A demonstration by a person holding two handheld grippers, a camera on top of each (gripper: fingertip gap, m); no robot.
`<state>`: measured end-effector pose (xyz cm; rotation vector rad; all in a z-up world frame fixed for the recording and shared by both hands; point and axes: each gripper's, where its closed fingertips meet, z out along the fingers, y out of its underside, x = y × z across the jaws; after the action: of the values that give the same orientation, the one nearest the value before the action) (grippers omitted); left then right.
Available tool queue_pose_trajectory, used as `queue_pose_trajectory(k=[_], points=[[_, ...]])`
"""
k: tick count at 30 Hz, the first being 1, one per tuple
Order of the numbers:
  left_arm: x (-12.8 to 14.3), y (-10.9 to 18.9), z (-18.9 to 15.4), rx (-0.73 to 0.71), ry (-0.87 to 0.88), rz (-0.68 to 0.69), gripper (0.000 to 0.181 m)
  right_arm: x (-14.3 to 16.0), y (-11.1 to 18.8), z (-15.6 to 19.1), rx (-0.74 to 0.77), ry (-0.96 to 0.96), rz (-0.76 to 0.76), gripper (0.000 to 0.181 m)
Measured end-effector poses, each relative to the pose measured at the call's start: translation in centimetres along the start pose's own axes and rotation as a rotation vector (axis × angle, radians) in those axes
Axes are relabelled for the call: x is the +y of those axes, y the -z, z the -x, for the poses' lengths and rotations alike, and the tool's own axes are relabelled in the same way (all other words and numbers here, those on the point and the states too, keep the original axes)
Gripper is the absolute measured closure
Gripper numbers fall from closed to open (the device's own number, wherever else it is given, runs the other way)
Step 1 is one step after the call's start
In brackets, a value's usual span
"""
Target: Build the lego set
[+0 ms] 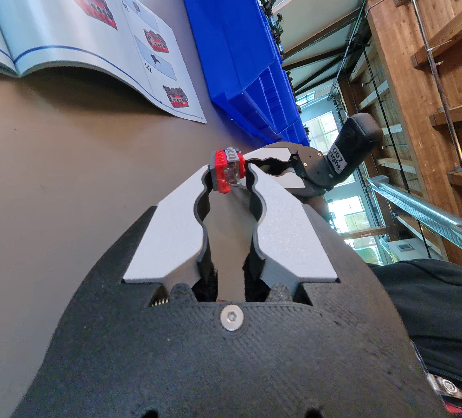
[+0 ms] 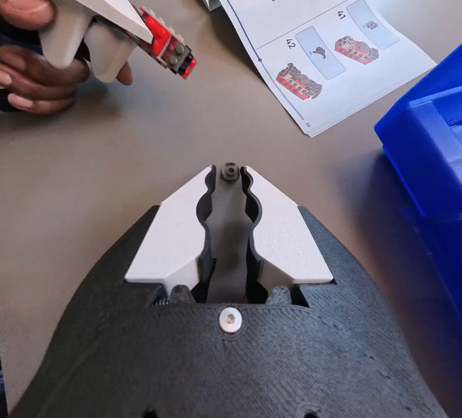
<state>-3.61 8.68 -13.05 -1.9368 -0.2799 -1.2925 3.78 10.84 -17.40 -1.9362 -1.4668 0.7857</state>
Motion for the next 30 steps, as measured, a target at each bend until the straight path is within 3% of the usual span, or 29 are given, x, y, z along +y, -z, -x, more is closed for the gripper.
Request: queue_pose_trajectory(k=[4,9,17,21,24,30], points=[[0.3,-0.2,-0.2,0.023,0.017,0.027,0.155,-0.6,0.3,0.4,-0.033,0.02,-0.041,0.154],[1.2,-0.6,-1.3,0.095,0.045,0.076,0.155,-3.8,0.6,1.7,-0.071,0.133,-0.192,0.148],[2.2,-1.0,-3.5,0.236,0.14,0.092,0.155,-5.7,1.3,4.5,-0.127,0.414,-0.329,0.137],[3.0,-1.3,-4.1,0.259,0.13,0.135,0.155,-5.9,1.4,5.4,-0.178,0.436,-0.363,0.141],[3.4,-1.4,-4.5,0.272,0.096,0.16,0.154,-6.0,1.7,5.8,-0.21,0.437,-0.397,0.156],[2.8,-0.3,-5.3,0.324,-0.069,0.15,0.123,-6.3,2.5,5.4,-0.286,0.345,-0.435,0.156]])
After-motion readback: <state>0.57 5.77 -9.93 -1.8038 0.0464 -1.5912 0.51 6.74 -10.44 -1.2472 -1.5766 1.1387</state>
